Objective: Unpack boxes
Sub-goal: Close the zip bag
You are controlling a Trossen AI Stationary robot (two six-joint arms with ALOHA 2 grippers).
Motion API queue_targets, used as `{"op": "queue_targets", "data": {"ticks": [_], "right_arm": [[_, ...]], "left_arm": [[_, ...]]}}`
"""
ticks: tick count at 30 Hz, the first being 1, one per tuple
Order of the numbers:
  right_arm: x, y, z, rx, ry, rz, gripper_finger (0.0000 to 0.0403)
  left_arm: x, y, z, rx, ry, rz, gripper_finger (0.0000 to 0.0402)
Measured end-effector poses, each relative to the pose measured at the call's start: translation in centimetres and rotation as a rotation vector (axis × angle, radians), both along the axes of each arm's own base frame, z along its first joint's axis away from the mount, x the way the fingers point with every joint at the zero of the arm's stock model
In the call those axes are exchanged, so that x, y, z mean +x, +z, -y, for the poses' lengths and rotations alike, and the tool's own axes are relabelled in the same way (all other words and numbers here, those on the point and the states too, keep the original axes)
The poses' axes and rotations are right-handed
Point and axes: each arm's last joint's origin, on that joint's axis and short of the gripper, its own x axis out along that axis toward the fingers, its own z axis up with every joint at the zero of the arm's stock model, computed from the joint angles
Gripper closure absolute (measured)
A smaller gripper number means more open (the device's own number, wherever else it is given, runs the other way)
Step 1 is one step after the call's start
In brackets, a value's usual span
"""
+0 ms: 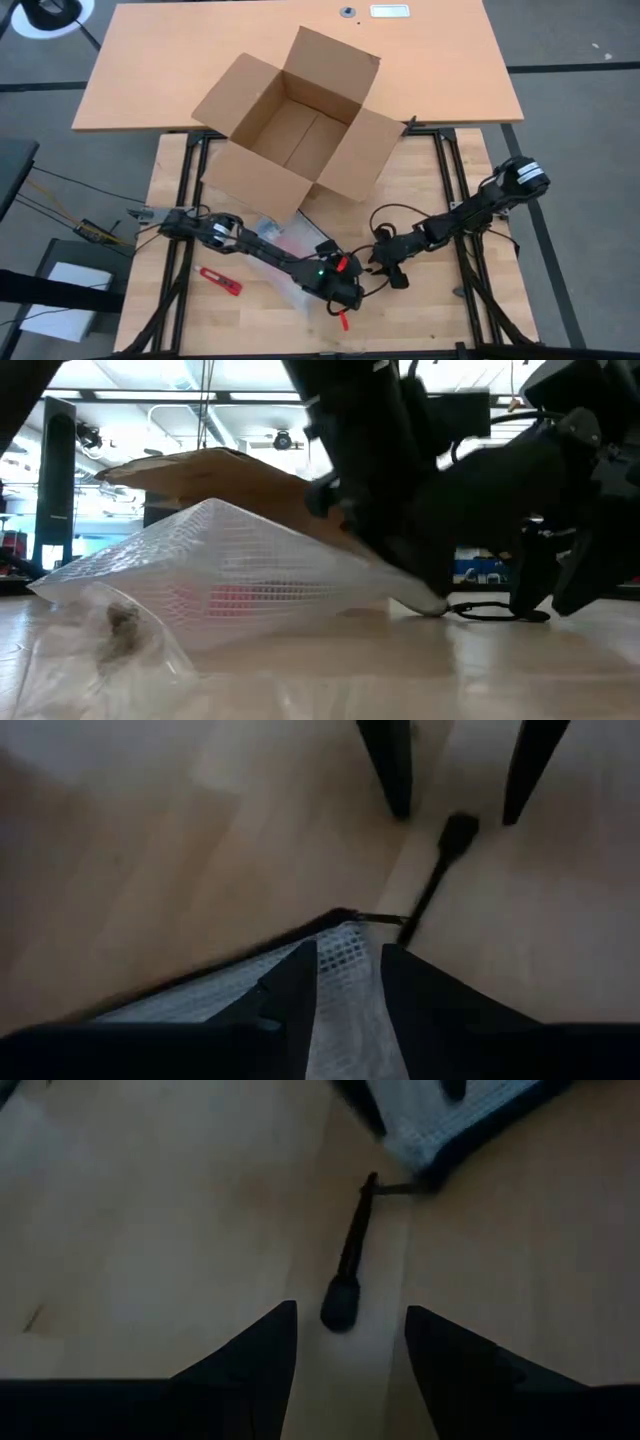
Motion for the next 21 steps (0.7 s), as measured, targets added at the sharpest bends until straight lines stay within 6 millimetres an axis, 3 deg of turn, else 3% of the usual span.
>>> {"op": "queue_targets", "data": {"ticks": [4, 15, 18, 21], "right_arm": [[0.3, -0.3, -0.1, 0.003, -0.003, 0.016, 0.0213], [0.5, -0.1, -0.2, 0.019, 0.0, 0.045, 0.0214], [0.5, -0.1, -0.2, 0.019, -0.001, 0.045, 0.0218], [0.5, -0.1, -0.2, 0.021, -0.004, 0.044, 0.022]], "left_arm": [[0.3, -1.8, -0.4, -0.008, 0.003, -0.046, 0.0275], [0.6, -3.8, -0.7, 0.002, 0.009, -0.077, 0.028], [0.8, -4.5, -0.9, -0.017, 0.009, -0.085, 0.0314], [1.1, -4.9, -1.2, -0.042, 0.008, -0.088, 0.0377]]}}
